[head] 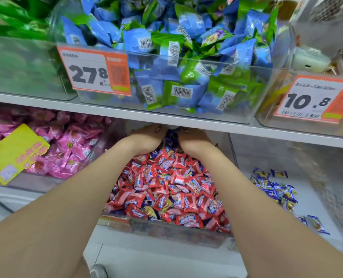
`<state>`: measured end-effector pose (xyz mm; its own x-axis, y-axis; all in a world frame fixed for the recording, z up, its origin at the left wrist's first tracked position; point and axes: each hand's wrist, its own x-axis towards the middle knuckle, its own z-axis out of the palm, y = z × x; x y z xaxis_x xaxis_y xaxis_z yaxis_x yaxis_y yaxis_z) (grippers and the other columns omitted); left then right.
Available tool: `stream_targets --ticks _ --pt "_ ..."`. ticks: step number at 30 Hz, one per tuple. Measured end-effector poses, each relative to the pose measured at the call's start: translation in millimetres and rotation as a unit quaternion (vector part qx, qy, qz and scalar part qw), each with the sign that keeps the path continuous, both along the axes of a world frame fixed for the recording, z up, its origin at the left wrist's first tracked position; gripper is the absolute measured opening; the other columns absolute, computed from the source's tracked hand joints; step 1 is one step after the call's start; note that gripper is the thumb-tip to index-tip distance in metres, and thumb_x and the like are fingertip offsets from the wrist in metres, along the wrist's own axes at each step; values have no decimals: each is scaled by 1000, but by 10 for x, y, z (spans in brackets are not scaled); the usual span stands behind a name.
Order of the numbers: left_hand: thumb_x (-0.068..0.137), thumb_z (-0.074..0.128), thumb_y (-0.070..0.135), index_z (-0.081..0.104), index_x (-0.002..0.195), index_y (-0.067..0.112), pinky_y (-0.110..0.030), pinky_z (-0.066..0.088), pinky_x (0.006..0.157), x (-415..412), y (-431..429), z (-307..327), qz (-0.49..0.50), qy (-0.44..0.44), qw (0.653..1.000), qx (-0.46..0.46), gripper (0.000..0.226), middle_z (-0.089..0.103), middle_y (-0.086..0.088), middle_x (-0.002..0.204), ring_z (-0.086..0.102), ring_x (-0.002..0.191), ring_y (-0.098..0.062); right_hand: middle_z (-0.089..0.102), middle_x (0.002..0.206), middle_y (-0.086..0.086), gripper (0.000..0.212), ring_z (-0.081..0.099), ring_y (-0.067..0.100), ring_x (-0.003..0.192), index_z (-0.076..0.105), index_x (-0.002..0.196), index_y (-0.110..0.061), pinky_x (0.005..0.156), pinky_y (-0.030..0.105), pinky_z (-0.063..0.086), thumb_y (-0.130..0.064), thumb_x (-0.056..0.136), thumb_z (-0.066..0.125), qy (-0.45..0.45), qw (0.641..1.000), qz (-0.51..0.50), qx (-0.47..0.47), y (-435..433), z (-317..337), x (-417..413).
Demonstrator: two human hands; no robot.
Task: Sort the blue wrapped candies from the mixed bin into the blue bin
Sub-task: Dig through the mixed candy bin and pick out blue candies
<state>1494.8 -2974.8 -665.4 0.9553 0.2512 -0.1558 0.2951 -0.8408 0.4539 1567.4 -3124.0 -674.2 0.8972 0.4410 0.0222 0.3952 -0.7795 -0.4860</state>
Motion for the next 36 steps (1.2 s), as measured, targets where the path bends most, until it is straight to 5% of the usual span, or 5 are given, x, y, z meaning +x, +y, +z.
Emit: stream_targets --ticks 12,18,24,30,36 --pt "104 47 55 42 150 33 -37 40 114 -338 45 -9 -81 -92 988 -92 52 55 2 147 52 133 -20 63 88 2 9 53 19 79 64 100 -17 57 24 38 -18 101 55 118 991 67 15 -375 463 -451" --pt "88 59 60 32 136 38 -52 52 97 -681 83 91 -113 -62 991 -27 59 65 -17 126 64 114 -32 68 109 0 46 65 20 100 64 115 -21 90 44 57 -34 72 60 37 986 161 2 -499 486 -682" --pt "92 71 30 44 118 47 -49 50 69 -883 78 174 -142 -78 986 -40 41 66 -12 89 56 65 -19 62 143 -9 64 56 10 130 58 145 -26 105 21 41 -18 82 71 -27 977 211 -30 -669 536 -768" --pt "82 74 28 66 115 46 -38 42 102 -1013 164 188 -151 -131 979 41 38 53 17 121 49 115 -9 67 138 -15 53 58 8 129 65 138 -33 109 25 41 -50 88 77 -81 965 240 -66 -703 485 -749" --pt "78 84 59 68 123 41 -35 45 102 -994 101 227 -173 -146 972 69 52 64 20 121 54 116 -8 67 107 -12 44 60 13 105 72 118 -41 89 43 54 -71 88 59 -136 957 248 -71 -608 363 -723"
